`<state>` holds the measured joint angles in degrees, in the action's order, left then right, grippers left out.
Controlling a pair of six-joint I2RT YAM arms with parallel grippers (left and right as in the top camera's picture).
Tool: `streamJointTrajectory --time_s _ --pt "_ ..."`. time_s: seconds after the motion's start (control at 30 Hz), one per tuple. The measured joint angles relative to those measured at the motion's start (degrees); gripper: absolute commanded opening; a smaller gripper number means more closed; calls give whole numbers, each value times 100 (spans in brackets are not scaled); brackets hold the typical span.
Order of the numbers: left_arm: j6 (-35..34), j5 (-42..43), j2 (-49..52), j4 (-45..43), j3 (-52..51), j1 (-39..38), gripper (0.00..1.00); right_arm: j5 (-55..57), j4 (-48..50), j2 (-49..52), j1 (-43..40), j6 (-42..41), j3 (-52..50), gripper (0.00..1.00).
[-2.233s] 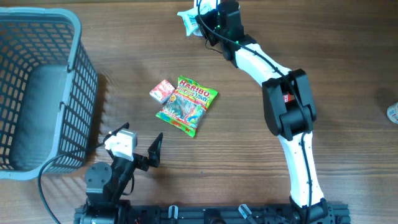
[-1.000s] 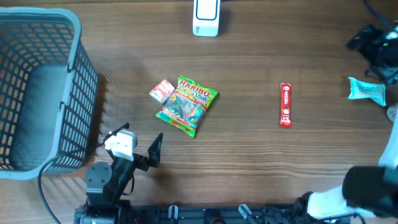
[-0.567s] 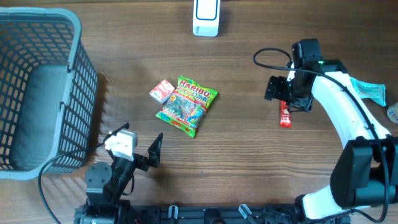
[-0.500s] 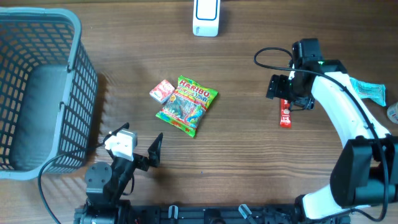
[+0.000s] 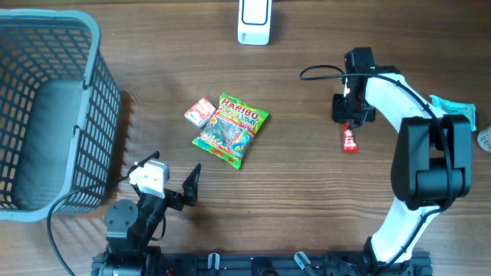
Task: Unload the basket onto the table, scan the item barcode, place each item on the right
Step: 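Grasp the red Nescafé stick with the right gripper and lift it, then hold the red stick up to the scanner with the right gripper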
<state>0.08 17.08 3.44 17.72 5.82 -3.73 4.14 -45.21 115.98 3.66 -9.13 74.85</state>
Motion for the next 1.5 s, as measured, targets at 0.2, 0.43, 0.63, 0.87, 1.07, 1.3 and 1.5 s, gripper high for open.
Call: streamJointTrajectory --time_s 0.2,0.43,0.63,0.87,1.07,1.3,1.5 --pt "0 0 0 0 0 0 100 -2824 -2153 476 -138 74 551 4" --pt "0 0 0 2 0 0 100 -6227 -4636 678 -44 -990 813 4" --pt "0 -2 0 0 0 0 100 -6548 -4697 678 -44 -1244 813 4" --pt "0 0 0 0 0 0 100 -7490 -4708 678 192 -352 813 4" --pt "0 0 -2 4 0 0 100 -9180 -2865 680 238 863 820 4" --pt "0 0 0 2 0 0 100 -9346 -1537 680 219 1204 817 4" --pt "0 -2 0 2 0 0 100 -8966 -660 680 219 1132 820 5"
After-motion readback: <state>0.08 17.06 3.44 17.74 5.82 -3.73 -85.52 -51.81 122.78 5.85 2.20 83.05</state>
